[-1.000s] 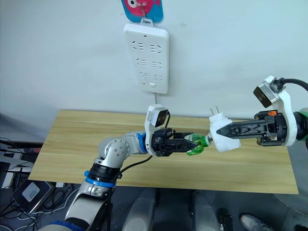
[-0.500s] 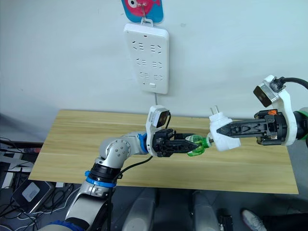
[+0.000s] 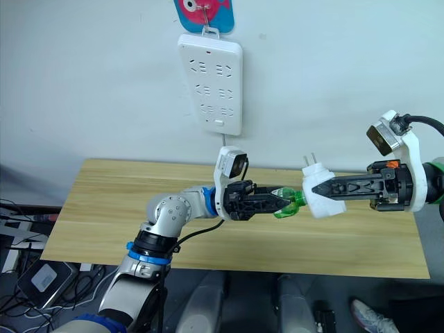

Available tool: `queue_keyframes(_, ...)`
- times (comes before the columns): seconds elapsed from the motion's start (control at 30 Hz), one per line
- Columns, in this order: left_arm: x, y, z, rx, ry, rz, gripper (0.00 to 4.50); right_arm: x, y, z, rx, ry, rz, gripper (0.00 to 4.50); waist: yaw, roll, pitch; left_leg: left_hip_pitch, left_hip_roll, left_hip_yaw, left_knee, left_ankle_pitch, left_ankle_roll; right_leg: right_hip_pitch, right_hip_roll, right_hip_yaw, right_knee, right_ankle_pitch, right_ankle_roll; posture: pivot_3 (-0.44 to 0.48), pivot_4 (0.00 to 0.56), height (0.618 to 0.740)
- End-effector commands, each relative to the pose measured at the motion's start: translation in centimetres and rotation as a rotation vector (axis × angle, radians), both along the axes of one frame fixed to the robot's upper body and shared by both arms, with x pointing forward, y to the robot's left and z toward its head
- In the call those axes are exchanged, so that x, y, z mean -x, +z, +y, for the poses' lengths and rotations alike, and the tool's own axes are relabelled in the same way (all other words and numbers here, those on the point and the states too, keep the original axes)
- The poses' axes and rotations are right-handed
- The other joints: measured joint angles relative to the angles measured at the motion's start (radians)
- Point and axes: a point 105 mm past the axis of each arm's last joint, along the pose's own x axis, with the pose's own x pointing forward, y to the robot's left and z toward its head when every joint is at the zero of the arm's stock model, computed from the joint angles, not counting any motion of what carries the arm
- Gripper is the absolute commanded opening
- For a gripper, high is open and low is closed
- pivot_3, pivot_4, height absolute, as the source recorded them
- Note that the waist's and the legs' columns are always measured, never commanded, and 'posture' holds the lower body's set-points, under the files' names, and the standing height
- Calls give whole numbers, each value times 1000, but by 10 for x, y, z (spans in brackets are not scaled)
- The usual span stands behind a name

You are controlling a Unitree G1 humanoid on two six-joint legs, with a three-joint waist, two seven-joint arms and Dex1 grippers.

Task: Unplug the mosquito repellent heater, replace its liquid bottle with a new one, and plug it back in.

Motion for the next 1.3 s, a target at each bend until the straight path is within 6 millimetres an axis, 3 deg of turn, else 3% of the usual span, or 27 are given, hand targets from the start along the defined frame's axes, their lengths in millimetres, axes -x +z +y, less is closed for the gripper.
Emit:
queue_keyframes(0.03,9,15,-3,61,-40,-44,2249,4,6,9,-4,40,-42,3028,0,0,0,0,0,0,0,0,0,0,0,0,0,0,0,221,273,740)
queue_keyframes(0.3,11,12,-6,60,-39,-43,2249,-5,6,23,11,24,-124,3028,0,0,0,0,0,0,1,0,0,0,0,0,1,0,0,219,278,740)
queue_keyframes(0.67,9,12,-6,56,-37,-44,2249,2,5,31,10,77,-138,3028,-1,0,0,0,0,0,1,0,0,0,0,0,1,1,0,215,282,740)
queue_keyframes(0.77,8,12,-6,55,-34,-40,2249,5,4,30,17,89,-129,4069,-1,0,0,0,0,0,1,0,0,0,0,0,1,1,0,212,285,740)
queue_keyframes(0.83,7,12,-6,56,-29,-36,2249,6,4,30,18,94,-124,4411,-1,0,0,0,0,0,1,0,0,0,0,0,1,1,0,212,285,740)
queue_keyframes(1.17,2,17,-3,66,-22,-24,2249,22,-18,22,45,95,-39,4411,-2,0,0,0,0,0,1,0,0,1,0,0,1,1,0,210,292,740)
queue_keyframes(1.3,0,18,-1,66,-16,-21,2249,46,-18,16,78,164,42,4411,-1,0,0,0,0,0,2,0,0,0,0,0,3,1,0,212,293,740)
